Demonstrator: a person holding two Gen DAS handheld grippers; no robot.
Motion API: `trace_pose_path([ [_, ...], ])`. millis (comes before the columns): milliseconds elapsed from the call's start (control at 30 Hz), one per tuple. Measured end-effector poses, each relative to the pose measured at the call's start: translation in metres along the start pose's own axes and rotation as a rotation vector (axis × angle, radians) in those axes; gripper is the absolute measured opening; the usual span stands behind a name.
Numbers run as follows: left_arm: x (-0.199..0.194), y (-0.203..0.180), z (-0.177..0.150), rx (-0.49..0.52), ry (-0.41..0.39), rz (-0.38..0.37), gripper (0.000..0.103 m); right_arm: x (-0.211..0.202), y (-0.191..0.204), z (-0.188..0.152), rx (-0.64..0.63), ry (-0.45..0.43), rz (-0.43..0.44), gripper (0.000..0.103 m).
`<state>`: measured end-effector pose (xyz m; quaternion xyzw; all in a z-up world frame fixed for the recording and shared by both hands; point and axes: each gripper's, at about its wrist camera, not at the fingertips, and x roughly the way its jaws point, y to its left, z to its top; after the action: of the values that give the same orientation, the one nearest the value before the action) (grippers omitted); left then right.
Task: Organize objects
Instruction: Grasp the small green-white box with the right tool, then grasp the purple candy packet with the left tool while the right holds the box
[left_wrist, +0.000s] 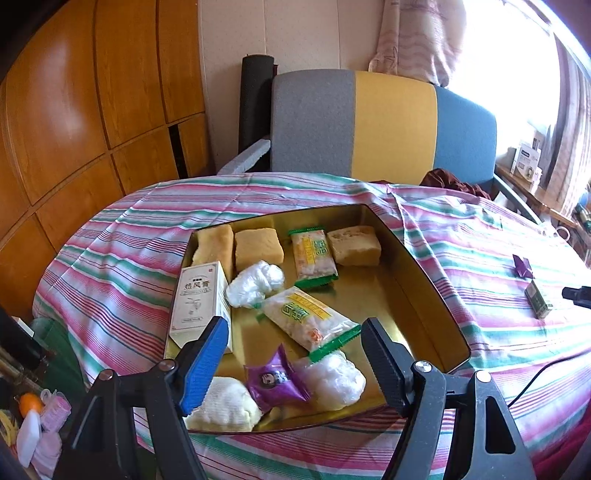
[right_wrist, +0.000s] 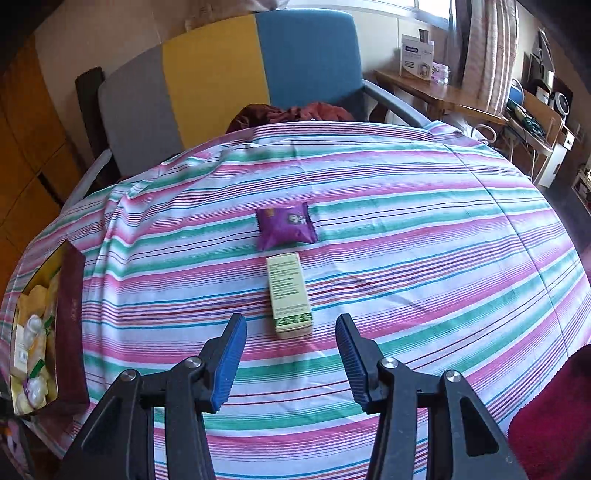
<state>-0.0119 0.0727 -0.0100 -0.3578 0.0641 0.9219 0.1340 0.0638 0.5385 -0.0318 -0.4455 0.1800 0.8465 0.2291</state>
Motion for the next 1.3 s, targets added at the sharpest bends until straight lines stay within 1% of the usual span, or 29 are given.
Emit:
trace_pose_path([
  [167, 0.001, -0.004, -0.001, 0.011, 0.007, 0.000, 0.075, 0.026, -0.005, 0.011, -0.026, 0.056, 0.000, 0.052],
  [367, 0.002, -0.008, 0.001, 0.026, 0.012, 0.008, 0.075, 0.061, 0.001, 0.026, -0.063, 0.088, 0.009, 0.052],
  [500, 0.003, -0.017, 0.006, 0.045, 0.015, -0.001, 0.075, 0.083, 0.004, 0.027, -0.092, 0.117, 0.003, 0.052],
  [533, 0.004, -0.020, 0.007, 0.052, 0.014, -0.009, 0.075, 0.088, 0.004, 0.026, -0.102, 0.134, 0.011, 0.049],
  [567, 0.004, -0.024, 0.009, 0.061, 0.013, -0.017, 0.075, 0.091, 0.006, 0.024, -0.115, 0.148, 0.019, 0.041],
  [600, 0.005, -0.029, 0.011, 0.072, 0.010, -0.025, 0.075, 0.091, 0.007, 0.023, -0.132, 0.148, 0.000, 0.029],
  [633, 0.005, -0.036, 0.013, 0.086, 0.007, -0.034, 0.075, 0.087, 0.007, 0.023, -0.147, 0.133, -0.043, 0.029],
  [667, 0.006, -0.043, 0.016, 0.096, 0.003, -0.042, 0.075, 0.083, 0.006, 0.023, -0.149, 0.114, -0.061, 0.029],
  [733, 0.007, -0.059, 0.022, 0.124, -0.003, -0.063, 0.075, 0.076, -0.002, 0.026, -0.118, 0.102, -0.070, 0.029],
  [867, 0.009, -0.088, 0.033, 0.176, -0.014, -0.106, 0.075, 0.076, -0.023, 0.027, -0.048, 0.133, -0.139, 0.029],
  [1000, 0.012, -0.117, 0.040, 0.229, -0.022, -0.145, 0.075, 0.078, -0.041, 0.031, 0.002, 0.147, -0.189, 0.029],
  [1167, 0.018, -0.148, 0.042, 0.281, -0.011, -0.184, 0.075, 0.084, -0.053, 0.029, 0.031, 0.187, -0.227, 0.029],
  [1300, 0.023, -0.169, 0.042, 0.316, 0.000, -0.206, 0.075, 0.086, -0.056, 0.029, 0.038, 0.197, -0.221, 0.030],
])
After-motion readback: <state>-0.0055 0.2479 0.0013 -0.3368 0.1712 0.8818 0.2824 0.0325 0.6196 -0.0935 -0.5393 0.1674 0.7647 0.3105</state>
